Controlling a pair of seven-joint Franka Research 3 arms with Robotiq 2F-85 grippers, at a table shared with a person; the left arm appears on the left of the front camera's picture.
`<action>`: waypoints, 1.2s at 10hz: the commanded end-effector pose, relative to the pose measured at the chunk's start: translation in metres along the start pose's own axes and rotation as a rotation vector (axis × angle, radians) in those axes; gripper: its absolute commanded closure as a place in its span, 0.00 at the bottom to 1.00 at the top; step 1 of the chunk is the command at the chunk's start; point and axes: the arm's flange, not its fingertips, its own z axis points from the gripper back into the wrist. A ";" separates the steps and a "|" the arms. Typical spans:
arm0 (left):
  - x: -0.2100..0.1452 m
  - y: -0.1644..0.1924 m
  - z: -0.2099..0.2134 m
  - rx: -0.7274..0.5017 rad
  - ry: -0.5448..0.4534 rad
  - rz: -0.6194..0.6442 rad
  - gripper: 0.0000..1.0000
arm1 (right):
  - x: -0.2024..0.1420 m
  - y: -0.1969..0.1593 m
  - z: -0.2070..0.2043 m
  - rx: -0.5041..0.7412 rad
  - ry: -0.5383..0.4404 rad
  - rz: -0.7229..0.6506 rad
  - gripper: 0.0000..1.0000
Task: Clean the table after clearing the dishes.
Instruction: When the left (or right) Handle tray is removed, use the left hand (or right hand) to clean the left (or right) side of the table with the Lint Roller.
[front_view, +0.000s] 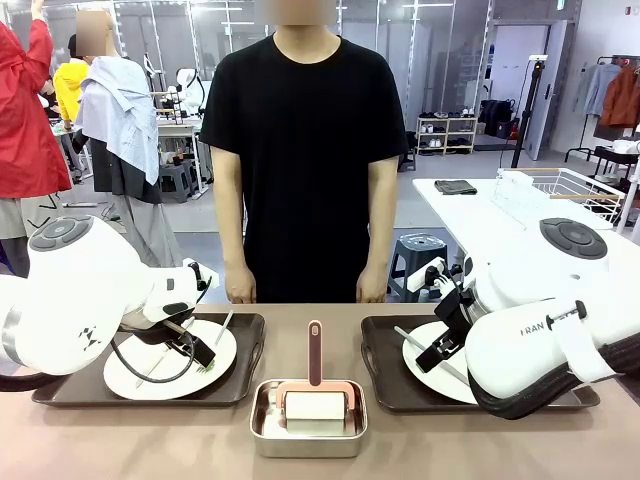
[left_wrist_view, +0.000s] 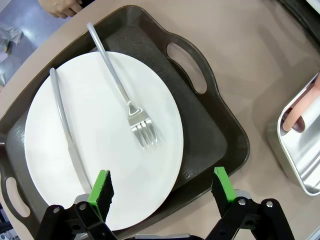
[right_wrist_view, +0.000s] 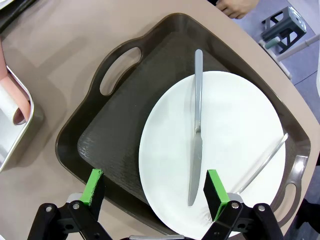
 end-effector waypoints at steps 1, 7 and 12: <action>0.000 0.001 0.000 0.000 0.000 0.001 0.00 | 0.000 0.000 0.000 0.001 0.000 -0.001 0.00; 0.043 0.063 0.039 -0.243 0.011 0.093 0.00 | 0.058 -0.069 0.034 0.214 0.020 -0.076 0.00; -0.038 0.227 0.122 -0.762 -0.246 0.391 0.00 | -0.041 -0.214 0.091 0.710 -0.065 -0.565 0.00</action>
